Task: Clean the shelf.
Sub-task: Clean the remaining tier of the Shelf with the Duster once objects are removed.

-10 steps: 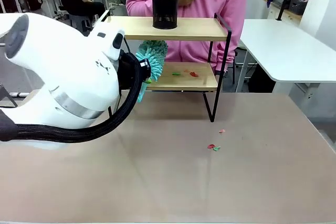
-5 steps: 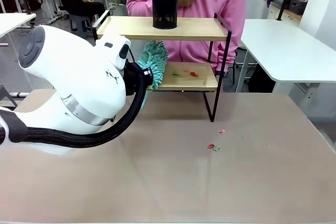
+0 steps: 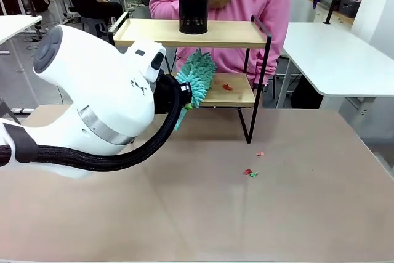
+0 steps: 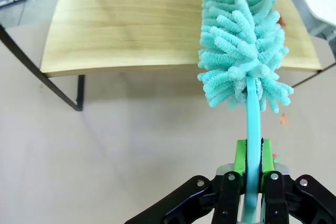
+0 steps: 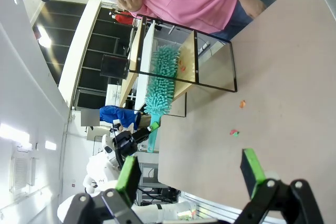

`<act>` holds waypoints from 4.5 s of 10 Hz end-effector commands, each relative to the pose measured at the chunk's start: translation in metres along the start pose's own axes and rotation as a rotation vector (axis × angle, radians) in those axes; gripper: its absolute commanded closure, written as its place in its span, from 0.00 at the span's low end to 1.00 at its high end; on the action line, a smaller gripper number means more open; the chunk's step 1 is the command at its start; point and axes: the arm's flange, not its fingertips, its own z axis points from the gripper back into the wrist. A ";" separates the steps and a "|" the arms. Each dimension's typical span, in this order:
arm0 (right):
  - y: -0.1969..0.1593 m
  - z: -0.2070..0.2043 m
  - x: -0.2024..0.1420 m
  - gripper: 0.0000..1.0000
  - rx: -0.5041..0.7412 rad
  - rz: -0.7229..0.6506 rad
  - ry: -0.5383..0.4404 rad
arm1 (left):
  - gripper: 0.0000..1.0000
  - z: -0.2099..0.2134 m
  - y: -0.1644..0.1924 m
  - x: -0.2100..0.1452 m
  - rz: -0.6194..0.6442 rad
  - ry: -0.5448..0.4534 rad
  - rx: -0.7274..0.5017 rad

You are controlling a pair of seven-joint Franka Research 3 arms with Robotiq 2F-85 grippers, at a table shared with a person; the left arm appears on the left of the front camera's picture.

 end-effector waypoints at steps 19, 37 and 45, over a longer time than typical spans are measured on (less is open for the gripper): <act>0.001 -0.001 0.002 0.00 0.023 0.024 -0.010 | 0.88 0.111 0.090 0.023 -0.383 0.520 -0.422; 0.001 -0.001 0.002 0.00 0.023 0.024 -0.010 | 0.88 0.273 0.167 0.045 -0.140 0.065 -0.989; 0.001 -0.001 0.002 0.00 0.023 0.024 -0.010 | 0.88 0.256 0.303 0.010 0.744 -0.087 -0.339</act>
